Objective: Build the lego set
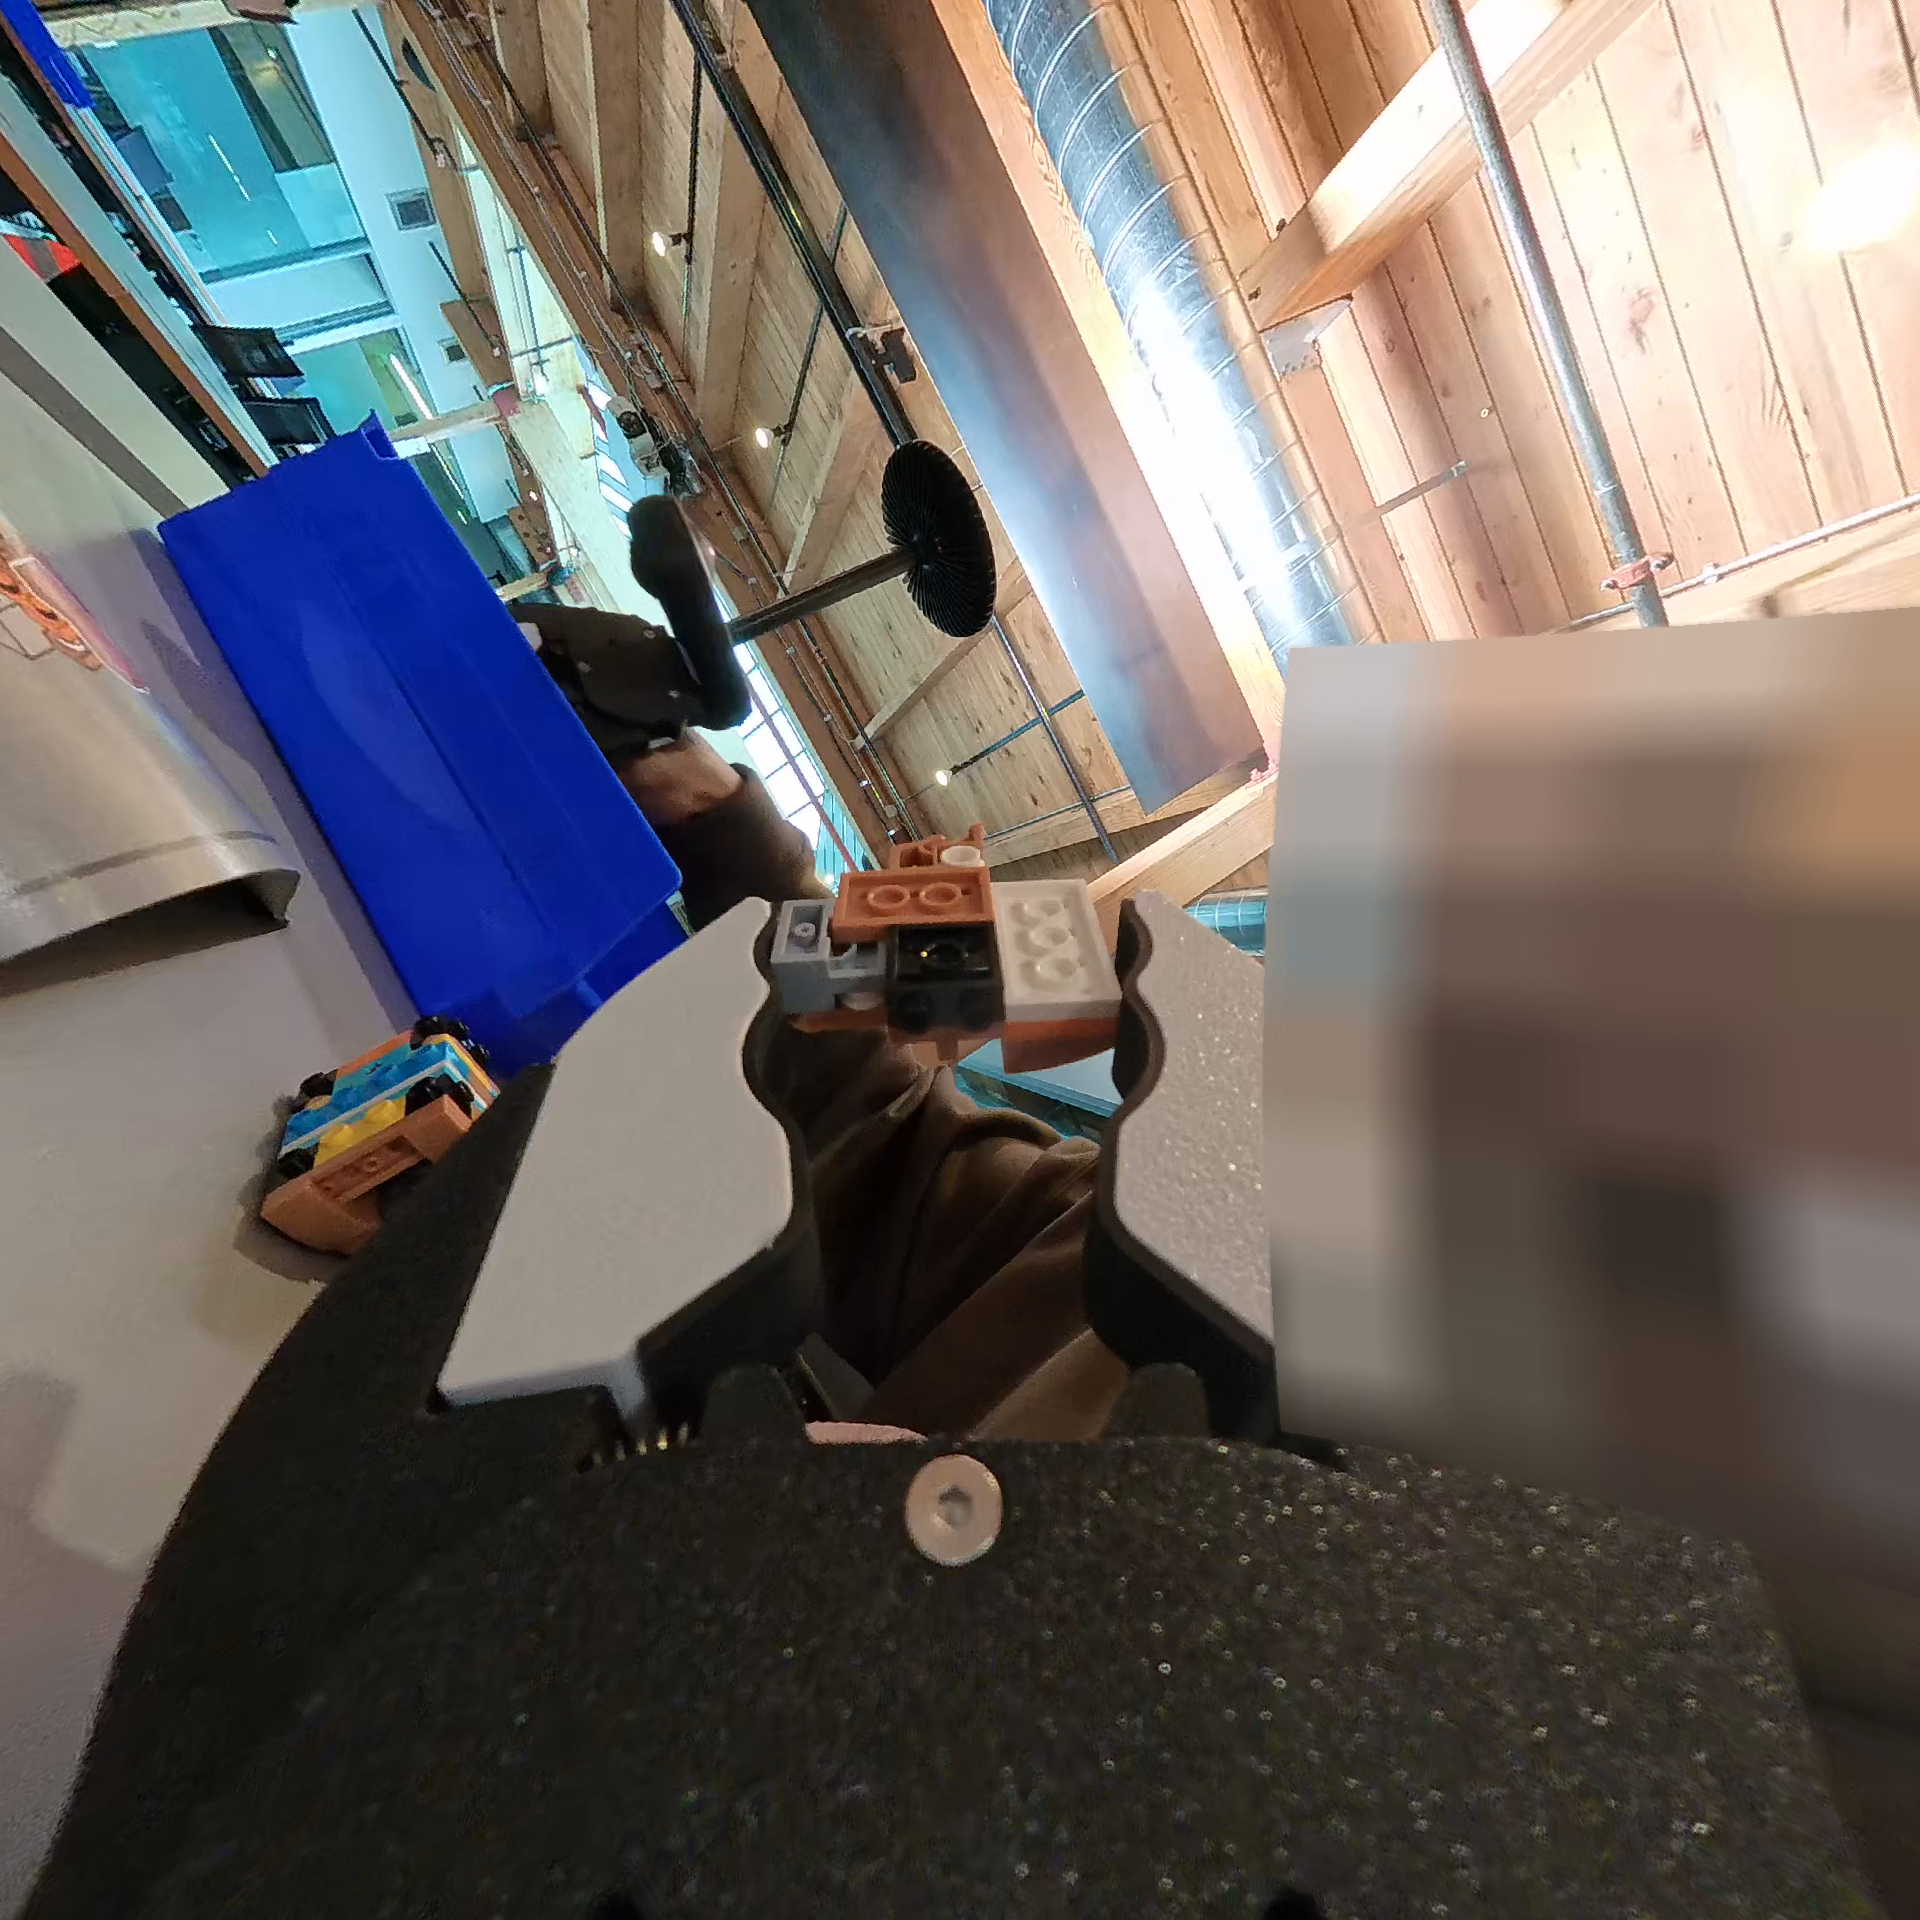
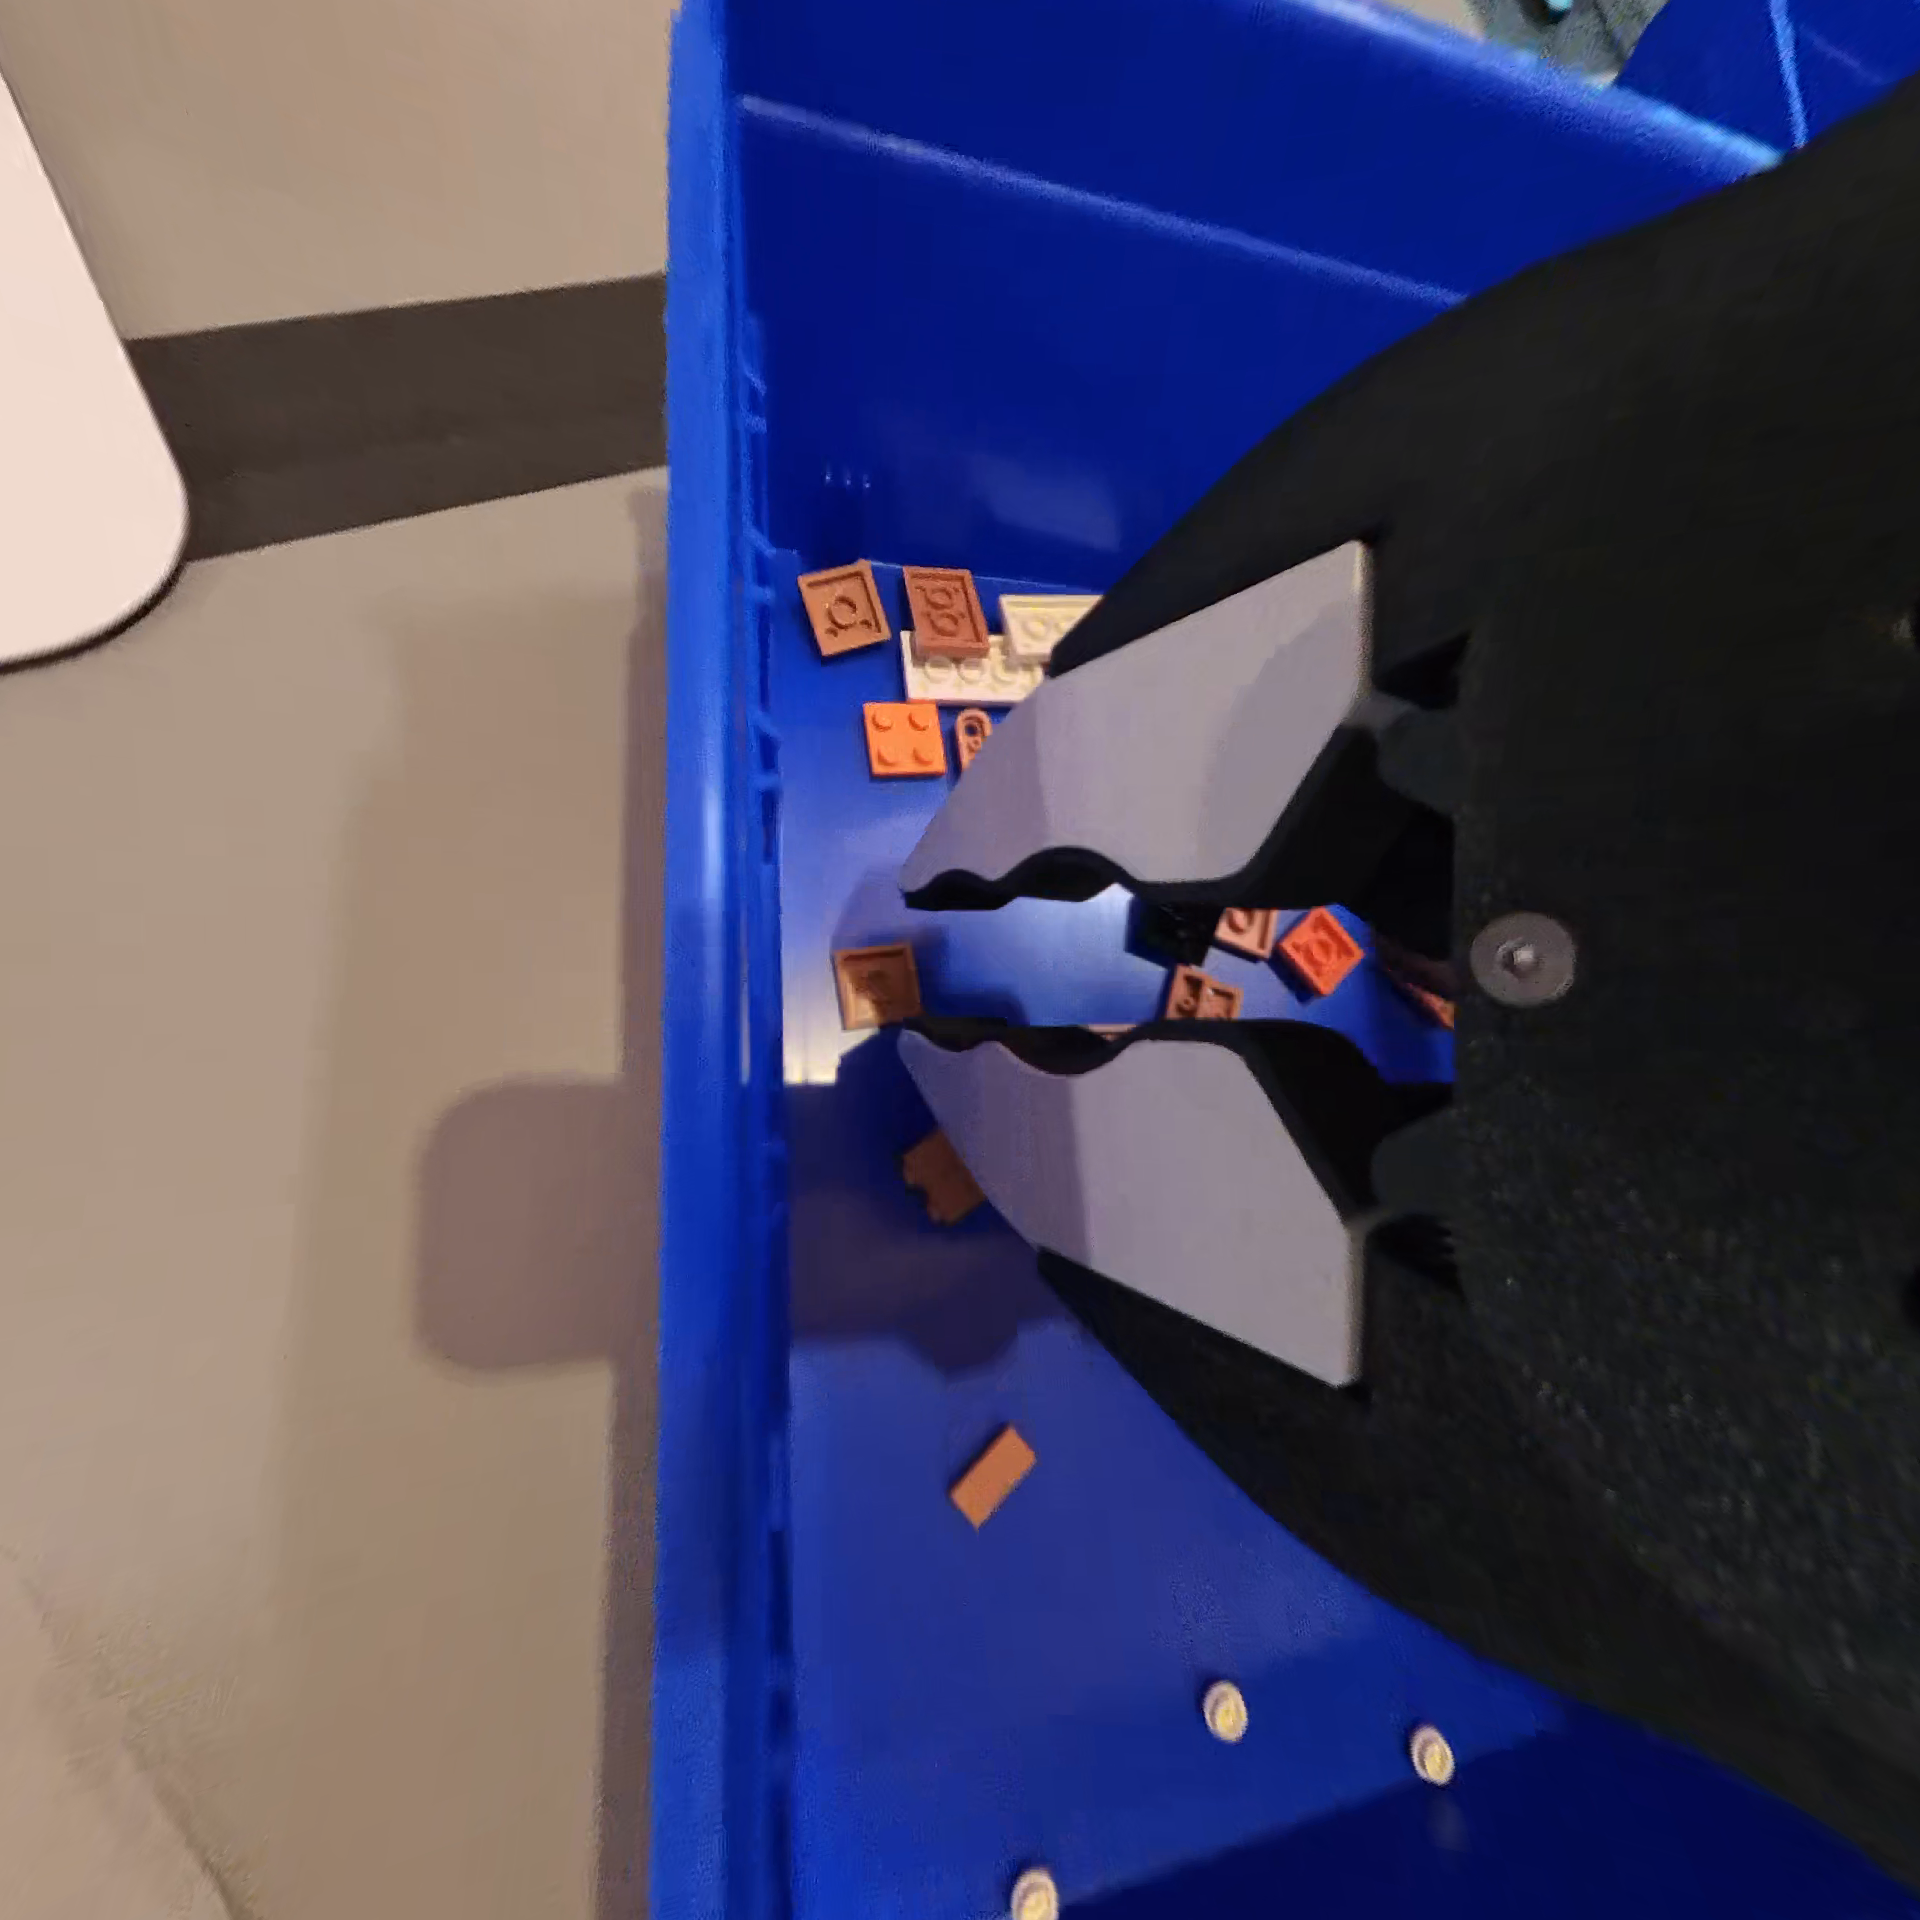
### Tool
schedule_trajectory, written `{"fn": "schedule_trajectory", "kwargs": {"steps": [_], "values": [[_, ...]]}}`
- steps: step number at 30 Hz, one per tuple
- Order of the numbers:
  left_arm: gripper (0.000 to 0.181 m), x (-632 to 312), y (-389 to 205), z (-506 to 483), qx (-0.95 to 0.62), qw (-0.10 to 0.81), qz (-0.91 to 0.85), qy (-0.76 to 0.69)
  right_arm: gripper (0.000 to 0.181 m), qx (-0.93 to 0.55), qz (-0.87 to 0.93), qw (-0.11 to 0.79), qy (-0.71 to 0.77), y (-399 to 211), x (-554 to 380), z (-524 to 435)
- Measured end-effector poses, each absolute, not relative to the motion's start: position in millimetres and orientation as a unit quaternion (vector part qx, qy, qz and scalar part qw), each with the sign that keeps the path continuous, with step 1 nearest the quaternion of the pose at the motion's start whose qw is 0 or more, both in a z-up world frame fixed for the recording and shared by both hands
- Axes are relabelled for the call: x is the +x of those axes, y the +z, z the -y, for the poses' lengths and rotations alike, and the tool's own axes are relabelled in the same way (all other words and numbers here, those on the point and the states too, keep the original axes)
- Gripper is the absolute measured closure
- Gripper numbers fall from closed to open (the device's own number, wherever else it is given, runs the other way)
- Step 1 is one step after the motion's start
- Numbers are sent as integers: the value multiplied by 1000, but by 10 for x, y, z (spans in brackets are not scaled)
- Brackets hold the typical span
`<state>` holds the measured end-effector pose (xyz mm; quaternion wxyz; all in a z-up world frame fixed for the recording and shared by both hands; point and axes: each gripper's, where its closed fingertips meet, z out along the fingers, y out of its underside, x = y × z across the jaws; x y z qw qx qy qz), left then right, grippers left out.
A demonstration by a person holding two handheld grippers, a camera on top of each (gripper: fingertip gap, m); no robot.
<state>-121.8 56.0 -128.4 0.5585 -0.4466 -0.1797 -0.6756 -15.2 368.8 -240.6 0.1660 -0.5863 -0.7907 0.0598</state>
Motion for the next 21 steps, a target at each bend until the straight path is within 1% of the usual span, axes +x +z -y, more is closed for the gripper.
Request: {"fn": "schedule_trajectory", "kwargs": {"steps": [7, 9, 13, 14, 21], "values": [[121, -1244, -1286, -561, -444, 559, 184, -676, 162, -595, 789, 124, 93, -2563, -182, -3693], [121, -1243, -1290, -563, -444, 558, 184, -677, 168, -596, 789, 114, 101, -2572, -175, -3664], [121, -1242, -1287, -563, -446, 560, 182, -674, 170, -594, 790, 117, 96, -2570, -174, -3648], [121, -1241, -1287, -562, -446, 560, 181, -674, 181, -594, 790, 117, 99, -2573, -173, -3627], [121, -1238, -1278, -557, -447, 561, 180, -673, 181, -593, 785, 146, 109, -2451, -153, -3549]]}}
